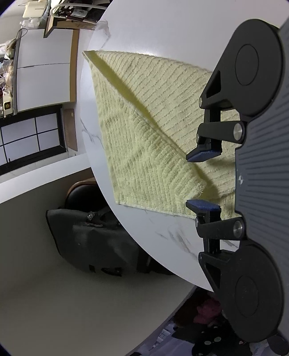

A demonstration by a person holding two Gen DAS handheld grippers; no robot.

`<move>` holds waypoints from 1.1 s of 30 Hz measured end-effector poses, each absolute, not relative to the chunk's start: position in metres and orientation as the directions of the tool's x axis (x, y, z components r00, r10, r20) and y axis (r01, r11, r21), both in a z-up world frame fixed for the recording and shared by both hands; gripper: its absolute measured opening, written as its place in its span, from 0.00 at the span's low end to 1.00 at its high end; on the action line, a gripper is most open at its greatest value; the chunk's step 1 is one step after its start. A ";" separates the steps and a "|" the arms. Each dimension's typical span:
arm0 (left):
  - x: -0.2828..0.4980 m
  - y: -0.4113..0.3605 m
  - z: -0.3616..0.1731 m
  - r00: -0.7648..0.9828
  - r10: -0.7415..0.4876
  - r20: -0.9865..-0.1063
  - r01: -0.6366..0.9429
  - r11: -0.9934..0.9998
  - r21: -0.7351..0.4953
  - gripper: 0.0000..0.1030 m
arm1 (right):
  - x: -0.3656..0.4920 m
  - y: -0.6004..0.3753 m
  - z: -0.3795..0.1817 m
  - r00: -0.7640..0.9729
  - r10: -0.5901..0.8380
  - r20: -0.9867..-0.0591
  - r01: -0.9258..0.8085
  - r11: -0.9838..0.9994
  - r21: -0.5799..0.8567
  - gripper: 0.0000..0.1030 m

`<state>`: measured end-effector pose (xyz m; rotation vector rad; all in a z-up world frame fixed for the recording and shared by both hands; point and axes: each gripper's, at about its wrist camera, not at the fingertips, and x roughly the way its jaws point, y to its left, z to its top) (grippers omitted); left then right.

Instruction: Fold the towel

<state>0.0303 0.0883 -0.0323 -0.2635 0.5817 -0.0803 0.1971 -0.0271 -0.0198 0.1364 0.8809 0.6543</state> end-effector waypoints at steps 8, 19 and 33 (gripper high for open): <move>0.027 0.090 -0.030 0.834 -0.143 -0.533 -0.004 0.964 -0.264 0.65 | 0.209 -0.011 -0.022 0.465 0.553 -0.691 -0.454 0.819 0.350 0.41; 0.028 0.090 -0.029 0.835 -0.148 -0.530 0.002 0.964 -0.266 0.65 | 0.208 -0.026 -0.021 0.483 0.575 -0.661 -0.448 0.810 0.378 0.04; 0.027 0.076 -0.026 0.840 -0.156 -0.519 0.016 0.964 -0.265 0.65 | 0.195 -0.073 -0.005 0.516 0.597 -0.615 -0.440 0.800 0.407 0.02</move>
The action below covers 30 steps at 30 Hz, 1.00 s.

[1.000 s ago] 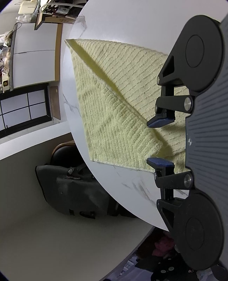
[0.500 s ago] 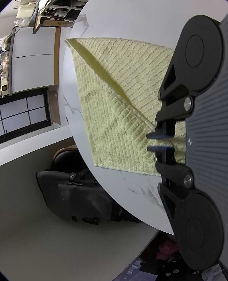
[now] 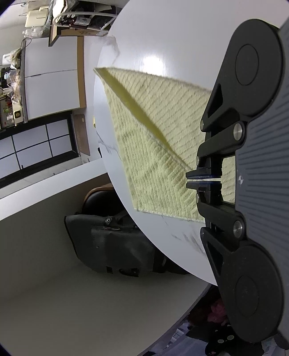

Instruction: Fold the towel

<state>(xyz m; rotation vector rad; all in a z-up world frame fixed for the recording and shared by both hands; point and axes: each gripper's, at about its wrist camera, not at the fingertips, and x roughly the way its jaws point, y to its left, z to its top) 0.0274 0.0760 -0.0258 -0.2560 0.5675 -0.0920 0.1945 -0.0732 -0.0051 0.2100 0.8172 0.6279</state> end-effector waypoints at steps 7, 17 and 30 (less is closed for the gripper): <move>0.024 0.067 -0.023 0.843 -0.152 -0.516 0.023 0.969 -0.247 0.65 | 0.211 -0.069 -0.015 0.460 0.606 -0.650 -0.377 0.795 0.475 0.07; 0.021 0.077 -0.022 0.842 -0.131 -0.524 -0.002 0.969 -0.245 0.65 | 0.220 -0.031 -0.022 0.428 0.582 -0.692 -0.402 0.808 0.431 0.31; 0.026 0.093 -0.030 0.840 -0.156 -0.519 0.005 0.959 -0.282 0.65 | 0.221 0.004 -0.026 0.432 0.490 -0.758 -0.428 0.851 0.306 0.39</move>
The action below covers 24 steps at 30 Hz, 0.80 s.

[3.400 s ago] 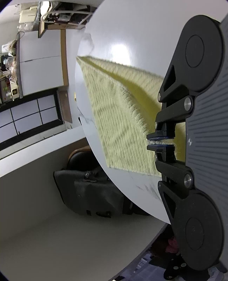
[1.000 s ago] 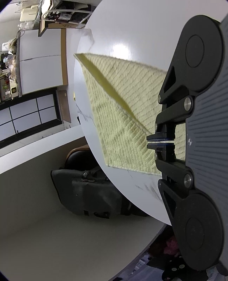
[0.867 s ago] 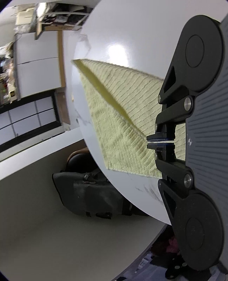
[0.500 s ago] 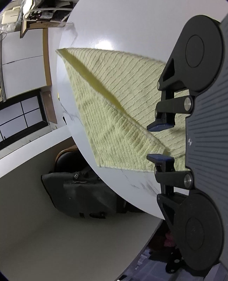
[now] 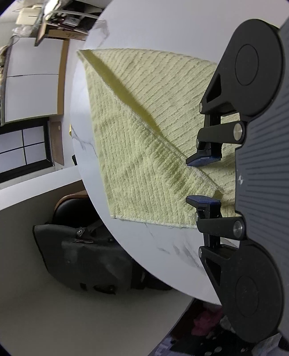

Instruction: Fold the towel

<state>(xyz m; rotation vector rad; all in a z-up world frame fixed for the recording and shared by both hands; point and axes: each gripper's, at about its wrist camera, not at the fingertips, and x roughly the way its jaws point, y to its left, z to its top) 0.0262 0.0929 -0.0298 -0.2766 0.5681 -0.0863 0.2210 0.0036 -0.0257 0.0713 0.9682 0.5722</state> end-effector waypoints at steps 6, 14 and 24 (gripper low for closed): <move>0.025 0.097 -0.034 0.840 -0.167 -0.516 0.005 0.954 -0.300 0.65 | 0.219 0.014 -0.024 0.442 0.449 -0.777 -0.454 0.859 0.238 0.35; 0.023 0.097 -0.036 0.839 -0.180 -0.514 0.015 0.951 -0.309 0.65 | 0.225 0.005 -0.023 0.448 0.450 -0.773 -0.421 0.869 0.261 0.06; 0.018 0.097 -0.035 0.845 -0.163 -0.509 -0.001 0.952 -0.307 0.65 | 0.217 -0.003 -0.006 0.475 0.505 -0.720 -0.448 0.843 0.296 0.04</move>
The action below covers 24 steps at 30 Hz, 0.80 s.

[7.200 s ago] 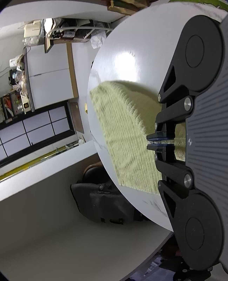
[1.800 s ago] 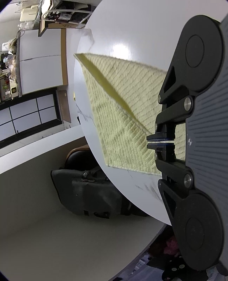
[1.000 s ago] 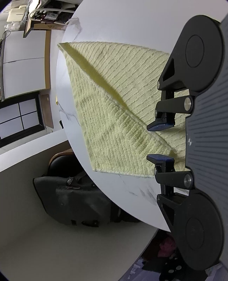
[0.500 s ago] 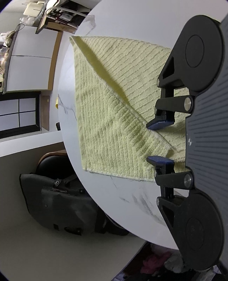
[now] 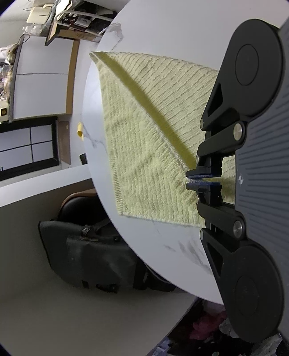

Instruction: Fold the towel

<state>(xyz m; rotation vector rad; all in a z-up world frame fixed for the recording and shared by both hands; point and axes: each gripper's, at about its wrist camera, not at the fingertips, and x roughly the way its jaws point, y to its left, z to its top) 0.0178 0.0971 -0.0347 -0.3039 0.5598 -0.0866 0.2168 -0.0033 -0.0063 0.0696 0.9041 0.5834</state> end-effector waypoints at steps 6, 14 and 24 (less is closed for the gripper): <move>0.016 0.095 -0.030 0.846 -0.157 -0.510 -0.001 0.955 -0.295 0.65 | 0.209 -0.031 -0.002 0.486 0.524 -0.699 -0.433 0.839 0.328 0.04; 0.017 0.081 -0.028 0.843 -0.169 -0.510 0.018 0.957 -0.288 0.65 | 0.193 -0.079 -0.002 0.504 0.519 -0.691 -0.404 0.848 0.342 0.04; 0.013 0.058 -0.022 0.836 -0.178 -0.519 0.046 0.965 -0.257 0.65 | 0.180 -0.126 -0.002 0.520 0.518 -0.680 -0.387 0.852 0.353 0.04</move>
